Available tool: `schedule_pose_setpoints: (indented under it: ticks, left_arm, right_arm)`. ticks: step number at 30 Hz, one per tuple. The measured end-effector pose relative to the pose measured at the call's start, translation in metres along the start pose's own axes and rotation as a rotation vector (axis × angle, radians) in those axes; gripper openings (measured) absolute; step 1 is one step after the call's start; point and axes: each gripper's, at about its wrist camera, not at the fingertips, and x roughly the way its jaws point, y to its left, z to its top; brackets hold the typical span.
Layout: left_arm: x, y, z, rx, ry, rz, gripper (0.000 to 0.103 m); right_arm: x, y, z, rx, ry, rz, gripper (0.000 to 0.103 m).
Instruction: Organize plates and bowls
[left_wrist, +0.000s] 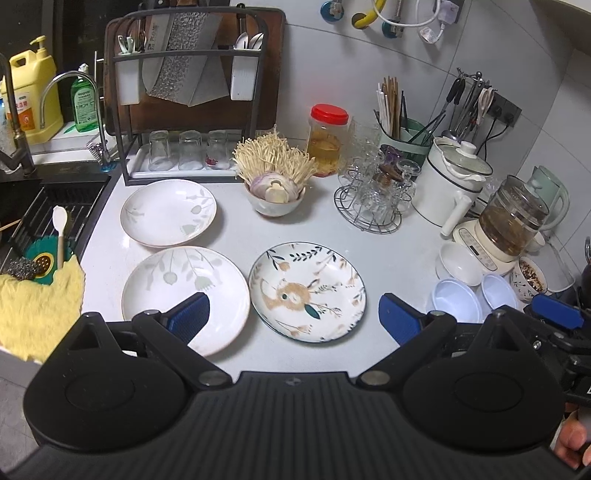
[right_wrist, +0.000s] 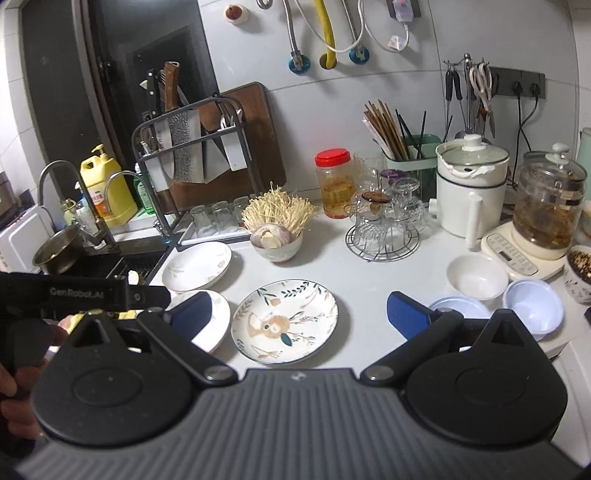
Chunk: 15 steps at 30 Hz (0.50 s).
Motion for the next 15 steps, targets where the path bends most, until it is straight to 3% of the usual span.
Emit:
schedule_pose_setpoints:
  ticks: [9, 15]
  left_arm:
    - [0.047, 0.047, 0.019, -0.014, 0.052, -0.090, 0.100]
    - [0.081, 0.078, 0.037, 0.019, 0.084, -0.097, 0.100]
  right_arm:
    - [0.045, 0.037, 0.021, 0.008, -0.028, -0.111, 0.100]
    - [0.072, 0.055, 0.029, -0.022, -0.005, -0.145, 0.100]
